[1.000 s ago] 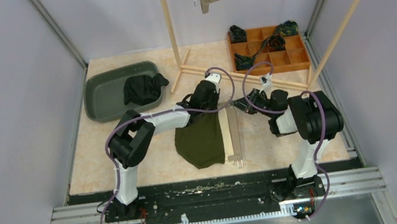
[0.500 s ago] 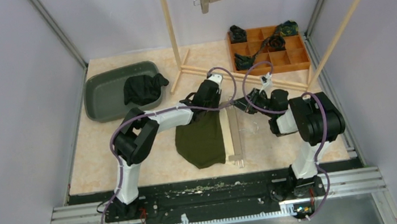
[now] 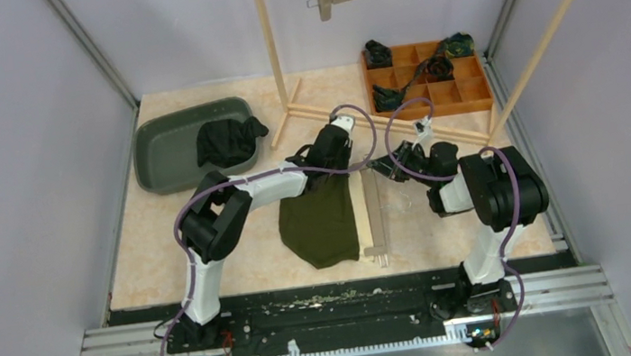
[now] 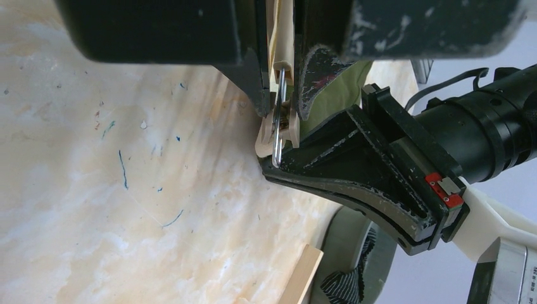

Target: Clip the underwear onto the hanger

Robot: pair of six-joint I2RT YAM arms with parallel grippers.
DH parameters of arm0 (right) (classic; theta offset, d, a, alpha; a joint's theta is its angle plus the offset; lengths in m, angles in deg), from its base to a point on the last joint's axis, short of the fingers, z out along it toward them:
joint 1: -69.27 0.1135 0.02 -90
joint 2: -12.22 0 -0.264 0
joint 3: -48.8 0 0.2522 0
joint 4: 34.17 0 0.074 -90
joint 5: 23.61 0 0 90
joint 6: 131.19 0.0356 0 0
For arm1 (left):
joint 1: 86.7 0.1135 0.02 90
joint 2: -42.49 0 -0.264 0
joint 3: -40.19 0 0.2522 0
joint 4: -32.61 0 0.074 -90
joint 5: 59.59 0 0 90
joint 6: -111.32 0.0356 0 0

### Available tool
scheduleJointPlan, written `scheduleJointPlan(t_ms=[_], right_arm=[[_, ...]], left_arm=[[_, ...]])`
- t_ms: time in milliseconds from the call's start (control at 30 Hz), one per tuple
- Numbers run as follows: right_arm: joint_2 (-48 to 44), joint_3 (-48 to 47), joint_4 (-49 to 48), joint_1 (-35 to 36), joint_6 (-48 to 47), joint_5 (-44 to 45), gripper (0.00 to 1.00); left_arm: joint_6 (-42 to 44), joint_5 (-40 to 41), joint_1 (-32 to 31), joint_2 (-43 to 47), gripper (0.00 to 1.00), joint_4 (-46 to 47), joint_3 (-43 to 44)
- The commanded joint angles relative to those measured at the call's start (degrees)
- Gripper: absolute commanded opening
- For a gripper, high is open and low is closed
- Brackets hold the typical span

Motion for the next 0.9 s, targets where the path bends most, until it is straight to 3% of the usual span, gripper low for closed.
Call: scheduleJointPlan(t_ms=[0,867], right_arm=[[-2.16,-0.50,-1.49,0.51,-3.84,-0.78,0.00],[-1.38,-0.97,-1.07,0.51,-3.79,-0.77,0.00]], left_arm=[[-0.46,0.63,0.03,0.42,0.00,0.02,1.50],[-0.75,0.20,0.03,5.44,0.00,1.65,-0.40]])
